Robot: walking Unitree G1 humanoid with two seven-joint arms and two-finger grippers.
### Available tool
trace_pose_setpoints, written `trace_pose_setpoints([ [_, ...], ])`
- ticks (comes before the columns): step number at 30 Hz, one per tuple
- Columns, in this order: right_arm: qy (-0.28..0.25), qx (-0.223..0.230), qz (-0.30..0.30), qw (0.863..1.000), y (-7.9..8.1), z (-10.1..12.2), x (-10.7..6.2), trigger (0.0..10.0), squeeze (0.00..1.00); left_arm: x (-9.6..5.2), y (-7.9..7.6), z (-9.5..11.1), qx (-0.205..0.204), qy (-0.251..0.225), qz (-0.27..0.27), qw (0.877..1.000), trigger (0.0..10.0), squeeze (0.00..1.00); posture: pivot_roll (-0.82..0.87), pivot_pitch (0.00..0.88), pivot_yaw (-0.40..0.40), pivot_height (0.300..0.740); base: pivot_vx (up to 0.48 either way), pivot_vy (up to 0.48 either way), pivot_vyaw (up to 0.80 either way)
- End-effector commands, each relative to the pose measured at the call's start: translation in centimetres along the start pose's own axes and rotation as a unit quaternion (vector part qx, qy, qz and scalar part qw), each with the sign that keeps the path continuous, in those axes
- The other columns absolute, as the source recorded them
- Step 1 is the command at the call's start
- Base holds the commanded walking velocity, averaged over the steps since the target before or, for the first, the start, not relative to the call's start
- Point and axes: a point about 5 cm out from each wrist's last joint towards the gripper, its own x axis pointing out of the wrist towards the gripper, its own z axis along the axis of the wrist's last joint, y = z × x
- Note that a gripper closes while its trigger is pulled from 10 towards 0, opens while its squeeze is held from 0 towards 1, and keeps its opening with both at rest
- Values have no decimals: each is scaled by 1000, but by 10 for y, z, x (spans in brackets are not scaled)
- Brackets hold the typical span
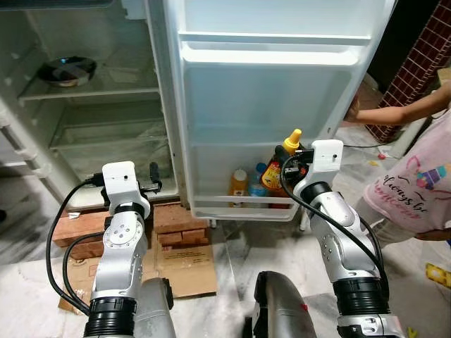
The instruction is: Restocking fridge
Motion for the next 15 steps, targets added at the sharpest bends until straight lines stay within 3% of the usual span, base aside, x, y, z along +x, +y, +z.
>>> trace_pose_setpoints([
  [1,-19,-3,10,1000,3,8,1,10000,0,1,1,0,3,-1,0,1000,10000,0,2,0,-14,608,296,0,0],
  [11,-15,0,15,1000,3,7,1,10000,0,0,1,-1,2,3,0,1000,10000,0,1,0,-16,608,313,0,0],
  [15,-12,-1,21,1000,4,6,1,10000,0,0,1,-1,2,5,0,1000,10000,0,1,0,-16,608,321,287,0],
])
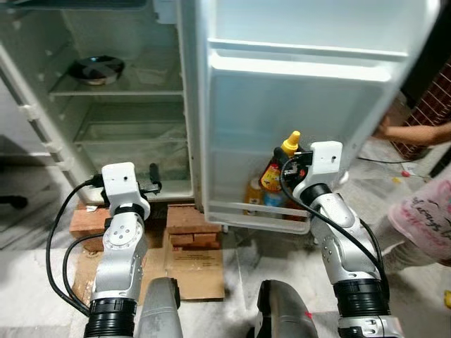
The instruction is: Restocking fridge
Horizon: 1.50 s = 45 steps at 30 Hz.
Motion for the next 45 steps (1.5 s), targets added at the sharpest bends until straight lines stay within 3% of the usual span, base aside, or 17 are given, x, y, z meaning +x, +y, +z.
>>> trace_pose_setpoints([
  [1,-15,-3,12,1000,3,8,1,10000,0,0,1,-1,4,4,0,1000,10000,0,2,0,-16,608,330,334,0],
  [12,-17,-11,29,999,8,8,1,10000,0,1,1,-1,4,7,2,1000,10000,0,2,0,-15,608,0,0,426],
  [45,-18,-10,20,1000,6,7,1,10000,0,1,0,-2,5,11,3,1000,10000,0,4,0,-17,608,0,0,0],
])
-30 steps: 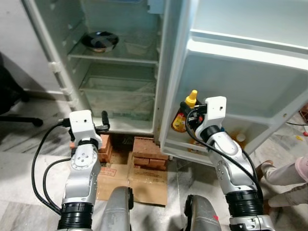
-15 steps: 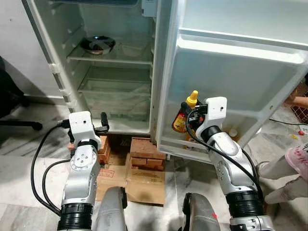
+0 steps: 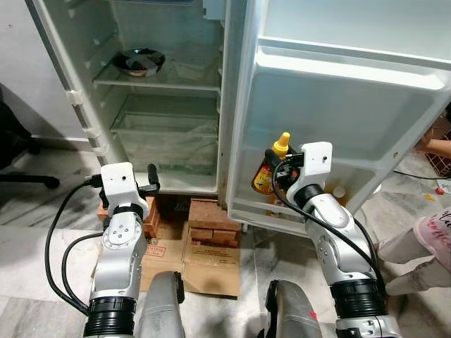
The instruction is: Restocking fridge
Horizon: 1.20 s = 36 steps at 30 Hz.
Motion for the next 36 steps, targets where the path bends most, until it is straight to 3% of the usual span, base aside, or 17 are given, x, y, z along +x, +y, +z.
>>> trace_pose_setpoints([
  [1,-21,-4,-4,1000,-3,9,0,10000,0,0,-1,0,4,2,-1,1000,10000,0,4,0,-17,608,0,0,0],
  [5,-21,-4,-5,1000,-3,9,0,10000,0,0,-1,0,5,3,0,1000,10000,0,4,0,-17,608,0,0,0],
  [8,-11,1,41,999,9,4,0,10000,0,0,4,0,6,1,18,1000,10000,0,2,0,-19,593,341,278,0],
  [24,-17,-10,20,1000,2,4,-3,10000,0,-5,3,-1,0,-1,-13,1000,10000,0,7,0,-20,593,72,0,0],
  [31,-20,-8,21,1000,3,5,-3,10000,0,-4,2,0,3,-5,-19,1000,10000,0,3,0,-17,539,369,213,0],
  [36,-22,-7,21,1000,3,5,-3,10000,0,-4,2,0,4,-5,-19,1000,10000,0,3,0,-15,539,365,309,0],
])
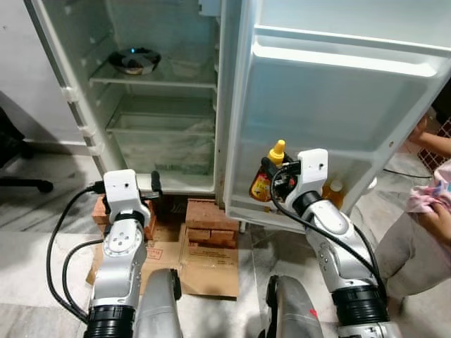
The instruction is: Restocking fridge
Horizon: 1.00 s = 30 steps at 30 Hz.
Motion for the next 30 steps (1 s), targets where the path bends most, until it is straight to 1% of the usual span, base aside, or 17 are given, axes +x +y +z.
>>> trace_pose_setpoints([
  [1,-33,-5,-2,999,0,14,2,10000,0,2,1,7,1,-13,1,1000,10000,0,3,0,-15,539,345,266,0],
  [6,-34,-5,0,999,0,14,2,10000,0,2,0,8,5,-14,1,1000,10000,0,4,0,-15,539,315,53,0],
  [13,-38,-10,-1,999,0,16,2,10000,0,3,-1,7,11,-9,1,1000,10000,0,4,0,-16,539,0,0,0],
  [18,-38,-9,-3,999,-1,16,2,10000,0,4,-2,7,8,-12,-3,1000,10000,0,3,0,-15,539,0,0,0],
  [21,-28,-7,17,999,4,13,2,10000,0,3,-1,6,10,-9,6,1000,10000,0,5,0,-18,539,0,0,0],
  [22,-24,-7,36,999,8,12,2,10000,0,4,1,7,9,-8,15,1000,10000,0,5,0,-18,539,0,0,0],
  [24,-23,-11,47,999,11,12,2,10000,0,4,2,7,9,-9,19,1000,10000,0,6,0,-19,539,0,0,0],
  [26,-23,-15,72,997,18,12,3,10000,0,3,5,7,6,-8,28,1000,10000,0,8,0,-20,539,0,0,0],
  [29,-28,-19,78,996,21,14,5,10000,0,1,8,4,1,-2,30,1000,10000,0,12,0,-21,539,0,0,0],
  [30,-35,-29,78,996,21,16,6,10000,0,1,9,3,2,1,29,1000,10000,0,13,0,-20,539,0,0,0],
])
